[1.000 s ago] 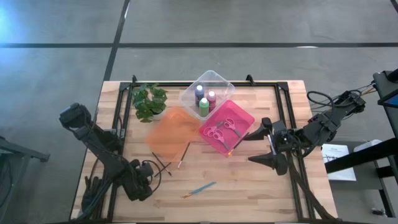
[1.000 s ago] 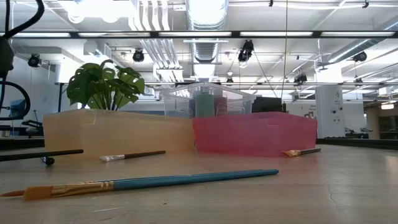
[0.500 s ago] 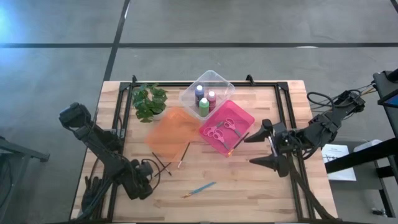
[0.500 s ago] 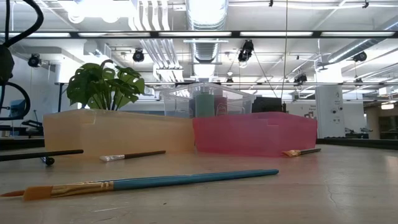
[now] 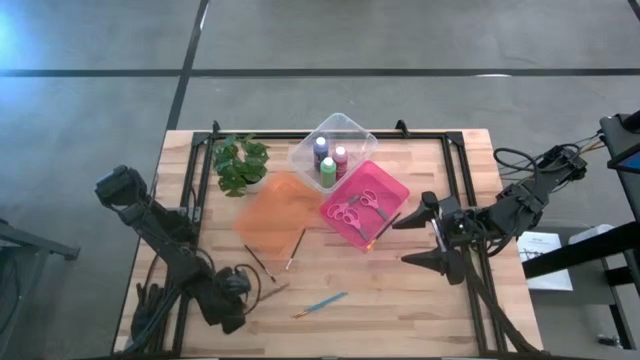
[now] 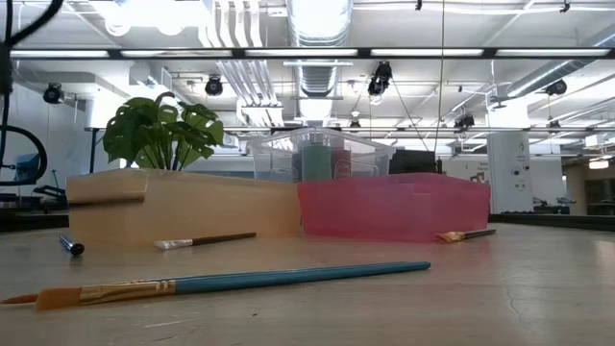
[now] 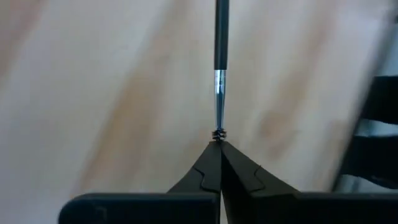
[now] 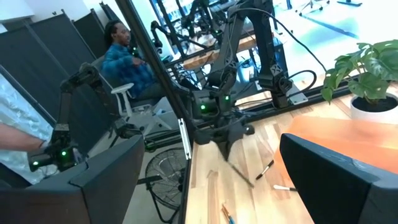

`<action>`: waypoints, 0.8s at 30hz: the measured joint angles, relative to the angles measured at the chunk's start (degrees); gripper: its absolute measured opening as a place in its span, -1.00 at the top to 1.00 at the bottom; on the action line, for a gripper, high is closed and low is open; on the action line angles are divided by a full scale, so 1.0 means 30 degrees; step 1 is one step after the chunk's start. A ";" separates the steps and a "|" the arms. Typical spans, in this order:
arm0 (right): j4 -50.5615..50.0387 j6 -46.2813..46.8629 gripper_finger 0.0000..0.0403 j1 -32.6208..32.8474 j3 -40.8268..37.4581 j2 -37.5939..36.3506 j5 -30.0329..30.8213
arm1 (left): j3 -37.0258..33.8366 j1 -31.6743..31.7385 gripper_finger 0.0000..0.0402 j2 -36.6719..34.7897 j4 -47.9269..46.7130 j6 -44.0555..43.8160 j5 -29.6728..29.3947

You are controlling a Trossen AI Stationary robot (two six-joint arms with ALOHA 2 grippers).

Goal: Pick & Place Paint Supplies
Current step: Put the bottom black lash brush into the yellow bin

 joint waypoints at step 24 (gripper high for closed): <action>0.0302 -0.0048 -0.84 0.0004 0.0000 0.0000 0.0003 | 0.5491 0.8103 0.99 -0.1007 -0.5823 0.5086 -0.6452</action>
